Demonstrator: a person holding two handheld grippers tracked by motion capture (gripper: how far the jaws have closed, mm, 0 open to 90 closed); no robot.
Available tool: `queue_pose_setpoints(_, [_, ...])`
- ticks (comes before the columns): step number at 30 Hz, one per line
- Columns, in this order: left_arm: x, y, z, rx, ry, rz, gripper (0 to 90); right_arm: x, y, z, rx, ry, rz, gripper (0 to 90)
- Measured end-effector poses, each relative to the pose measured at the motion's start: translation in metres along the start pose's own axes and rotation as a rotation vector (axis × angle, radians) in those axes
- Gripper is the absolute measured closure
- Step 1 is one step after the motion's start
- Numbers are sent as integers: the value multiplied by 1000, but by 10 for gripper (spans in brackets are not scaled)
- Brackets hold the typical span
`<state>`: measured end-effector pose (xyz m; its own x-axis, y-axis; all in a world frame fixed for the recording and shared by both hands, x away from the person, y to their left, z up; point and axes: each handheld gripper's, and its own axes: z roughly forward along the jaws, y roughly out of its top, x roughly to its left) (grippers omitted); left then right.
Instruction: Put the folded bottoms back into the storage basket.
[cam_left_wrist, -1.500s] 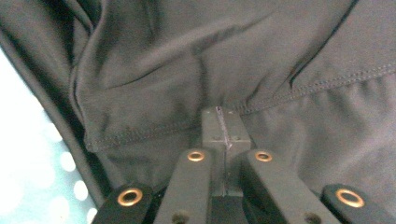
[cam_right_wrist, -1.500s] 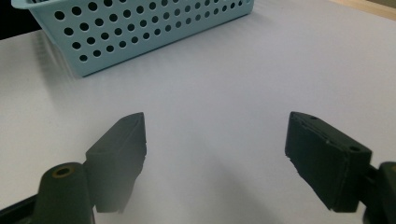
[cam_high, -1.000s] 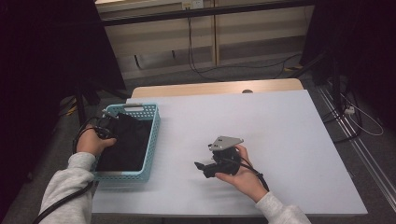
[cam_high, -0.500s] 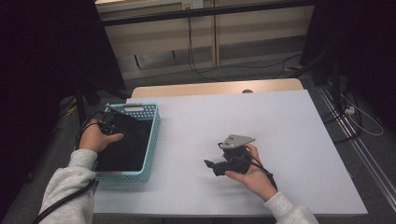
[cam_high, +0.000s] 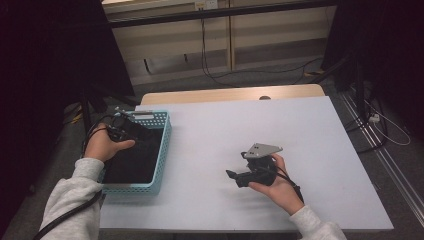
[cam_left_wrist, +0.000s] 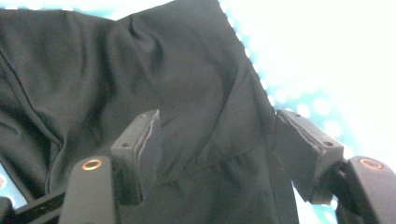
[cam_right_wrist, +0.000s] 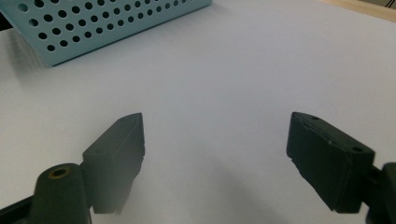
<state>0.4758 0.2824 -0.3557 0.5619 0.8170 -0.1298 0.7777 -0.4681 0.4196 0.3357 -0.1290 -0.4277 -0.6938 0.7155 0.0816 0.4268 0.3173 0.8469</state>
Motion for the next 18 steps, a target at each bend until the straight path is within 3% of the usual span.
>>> queue_pose_setpoints(18, [-17,5,-5,-20,-22,31,234,-12,-8,-11,12,-22,16,188])
